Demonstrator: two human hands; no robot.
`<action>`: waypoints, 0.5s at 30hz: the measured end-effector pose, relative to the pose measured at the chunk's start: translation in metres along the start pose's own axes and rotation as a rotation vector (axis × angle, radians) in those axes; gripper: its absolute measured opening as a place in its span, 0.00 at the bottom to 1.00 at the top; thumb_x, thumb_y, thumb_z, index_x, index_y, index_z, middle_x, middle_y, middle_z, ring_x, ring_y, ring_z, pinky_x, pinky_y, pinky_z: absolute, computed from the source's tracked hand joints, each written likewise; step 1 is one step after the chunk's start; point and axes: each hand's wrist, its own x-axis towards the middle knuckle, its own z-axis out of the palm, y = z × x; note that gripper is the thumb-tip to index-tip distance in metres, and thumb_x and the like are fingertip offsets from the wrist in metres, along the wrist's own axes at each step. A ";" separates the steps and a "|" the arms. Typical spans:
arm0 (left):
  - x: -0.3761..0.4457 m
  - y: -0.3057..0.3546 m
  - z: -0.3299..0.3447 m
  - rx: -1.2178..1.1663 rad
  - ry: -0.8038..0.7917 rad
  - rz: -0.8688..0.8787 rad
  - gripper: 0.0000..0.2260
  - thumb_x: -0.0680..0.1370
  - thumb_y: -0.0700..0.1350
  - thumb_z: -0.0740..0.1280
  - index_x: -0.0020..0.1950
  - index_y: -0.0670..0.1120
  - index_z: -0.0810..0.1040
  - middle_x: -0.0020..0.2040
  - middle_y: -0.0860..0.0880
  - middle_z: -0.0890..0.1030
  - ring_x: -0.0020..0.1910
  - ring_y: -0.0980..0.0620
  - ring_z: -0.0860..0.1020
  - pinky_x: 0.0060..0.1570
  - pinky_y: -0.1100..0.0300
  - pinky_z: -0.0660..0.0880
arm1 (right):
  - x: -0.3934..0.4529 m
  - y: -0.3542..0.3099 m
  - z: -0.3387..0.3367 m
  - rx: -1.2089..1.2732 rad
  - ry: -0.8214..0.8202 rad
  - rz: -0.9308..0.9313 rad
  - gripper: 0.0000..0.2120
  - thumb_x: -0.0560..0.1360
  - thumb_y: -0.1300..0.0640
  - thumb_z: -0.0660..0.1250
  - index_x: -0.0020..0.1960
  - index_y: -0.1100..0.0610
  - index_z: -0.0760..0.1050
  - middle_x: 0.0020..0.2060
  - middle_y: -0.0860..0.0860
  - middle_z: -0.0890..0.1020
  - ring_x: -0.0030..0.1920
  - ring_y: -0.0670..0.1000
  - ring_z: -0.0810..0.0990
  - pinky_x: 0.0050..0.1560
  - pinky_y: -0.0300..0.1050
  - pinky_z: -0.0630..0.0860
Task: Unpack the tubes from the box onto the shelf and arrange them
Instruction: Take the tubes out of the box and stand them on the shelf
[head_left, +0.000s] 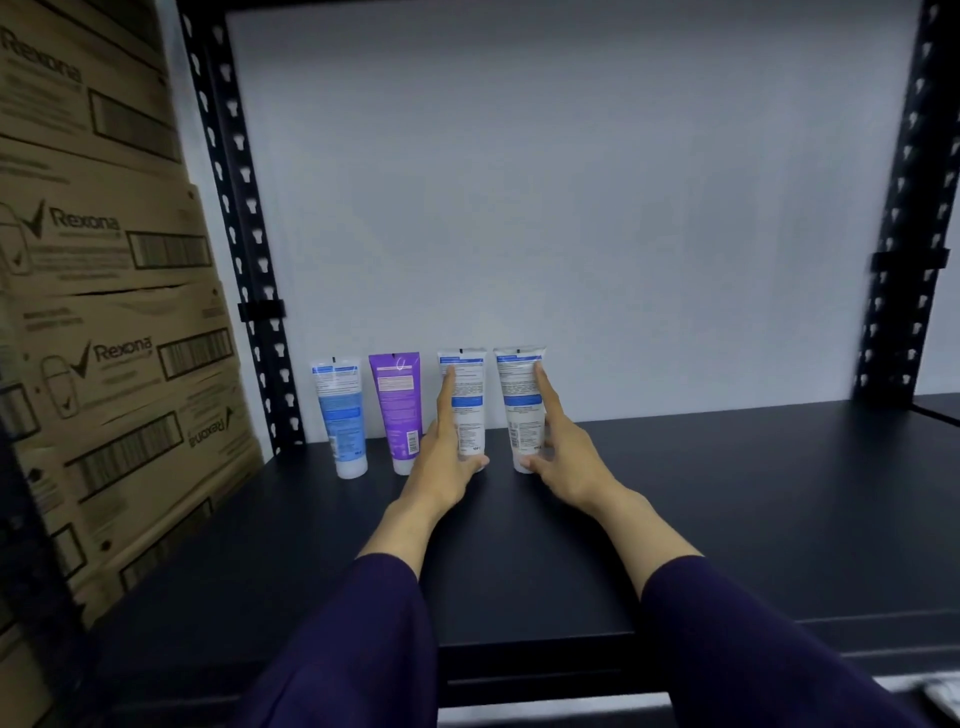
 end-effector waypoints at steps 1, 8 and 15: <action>0.000 -0.001 0.000 0.006 0.007 -0.008 0.48 0.74 0.35 0.69 0.74 0.64 0.37 0.76 0.53 0.58 0.72 0.53 0.62 0.66 0.53 0.66 | 0.000 0.000 0.000 0.001 0.004 0.006 0.53 0.73 0.68 0.65 0.68 0.26 0.34 0.64 0.47 0.72 0.56 0.49 0.77 0.59 0.50 0.76; 0.002 -0.008 0.000 0.014 0.038 -0.041 0.49 0.74 0.36 0.70 0.73 0.68 0.37 0.75 0.53 0.60 0.72 0.52 0.63 0.66 0.50 0.68 | 0.004 0.001 0.004 -0.005 0.005 0.008 0.53 0.72 0.68 0.66 0.68 0.25 0.34 0.66 0.49 0.71 0.57 0.50 0.77 0.61 0.53 0.75; 0.004 -0.012 0.000 0.049 0.050 -0.058 0.50 0.74 0.36 0.70 0.72 0.69 0.37 0.75 0.52 0.61 0.71 0.52 0.64 0.68 0.48 0.68 | 0.006 0.002 0.006 -0.022 0.004 -0.005 0.54 0.72 0.69 0.66 0.67 0.24 0.34 0.68 0.50 0.69 0.61 0.52 0.75 0.63 0.56 0.74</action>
